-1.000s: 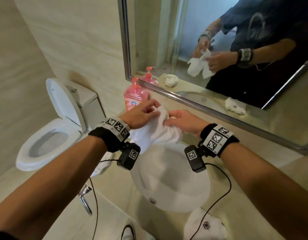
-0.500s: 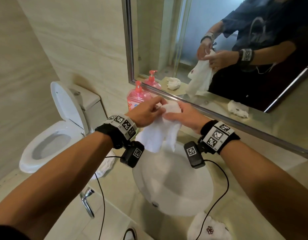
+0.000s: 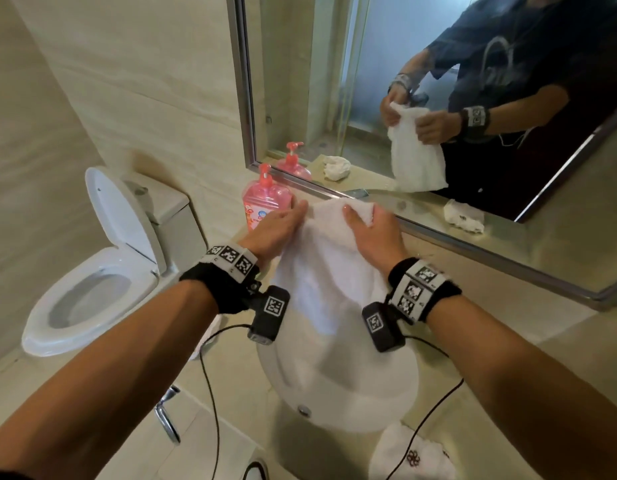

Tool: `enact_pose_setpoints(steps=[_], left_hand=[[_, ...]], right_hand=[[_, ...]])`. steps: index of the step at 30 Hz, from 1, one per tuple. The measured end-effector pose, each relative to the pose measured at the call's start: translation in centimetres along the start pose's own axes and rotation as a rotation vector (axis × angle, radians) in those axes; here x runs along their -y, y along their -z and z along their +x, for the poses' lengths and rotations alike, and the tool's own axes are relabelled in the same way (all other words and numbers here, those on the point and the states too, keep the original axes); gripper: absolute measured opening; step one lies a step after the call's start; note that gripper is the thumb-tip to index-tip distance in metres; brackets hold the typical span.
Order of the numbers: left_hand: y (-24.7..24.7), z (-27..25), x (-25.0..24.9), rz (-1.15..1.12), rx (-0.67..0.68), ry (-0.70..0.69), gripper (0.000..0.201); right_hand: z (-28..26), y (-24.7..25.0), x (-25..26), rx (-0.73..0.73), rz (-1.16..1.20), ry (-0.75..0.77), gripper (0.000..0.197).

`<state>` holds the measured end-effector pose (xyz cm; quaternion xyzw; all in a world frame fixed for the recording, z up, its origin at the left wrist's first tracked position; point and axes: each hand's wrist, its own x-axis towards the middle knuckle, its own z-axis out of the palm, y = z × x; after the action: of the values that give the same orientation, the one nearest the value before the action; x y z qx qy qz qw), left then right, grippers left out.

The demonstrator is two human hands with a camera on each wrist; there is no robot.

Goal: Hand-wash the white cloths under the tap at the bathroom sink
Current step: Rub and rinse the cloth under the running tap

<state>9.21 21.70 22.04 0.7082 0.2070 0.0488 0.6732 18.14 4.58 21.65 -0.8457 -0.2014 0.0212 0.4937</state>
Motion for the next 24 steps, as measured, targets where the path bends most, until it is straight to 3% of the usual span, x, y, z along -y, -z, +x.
enact_pose_setpoints(steps=[3,5,8,11,15,17,19,21,24], left_hand=[[-2.3,-0.1,-1.2,-0.154,0.031,-0.007,0.044],[-3.6,-0.5,-1.4,-0.091,0.061,-0.027,0.031],[-4.0,-0.9,-1.4,0.047,0.074,-0.044,0.038],[-3.4,-0.8,-1.7,0.134,-0.018,-0.069,0.046],[-3.3,-2.0,-1.6,0.060,0.137,-0.008,0.038],[-2.5,-2.2,-2.1,0.217,0.260,-0.005,0.042],[-0.7,-2.0,-2.2,0.611,0.341,-0.071,0.048],[1.2,-1.7,-1.5,0.962,0.342,-0.076,0.041],[3.8,-1.7,-0.1,1.013,0.400,-0.057,0.020]], right_hand=[[-2.0,-3.5,0.9,0.084,0.107,0.062,0.040],[-1.6,-4.0,1.8,0.007,0.194,-0.043,0.046],[-1.3,-4.0,2.1,-0.054,0.211,-0.174,0.050],[-2.8,-5.5,2.0,-0.027,0.196,-0.083,0.054],[-1.2,-3.8,1.9,0.007,0.098,-0.174,0.064],[-0.7,-2.4,1.7,0.072,0.027,-0.148,0.060],[-0.7,-1.3,1.9,0.114,-0.038,-0.031,0.053],[-0.5,0.2,2.1,0.173,-0.077,0.072,0.048],[-0.5,2.3,2.0,0.380,-0.224,0.165,0.043]])
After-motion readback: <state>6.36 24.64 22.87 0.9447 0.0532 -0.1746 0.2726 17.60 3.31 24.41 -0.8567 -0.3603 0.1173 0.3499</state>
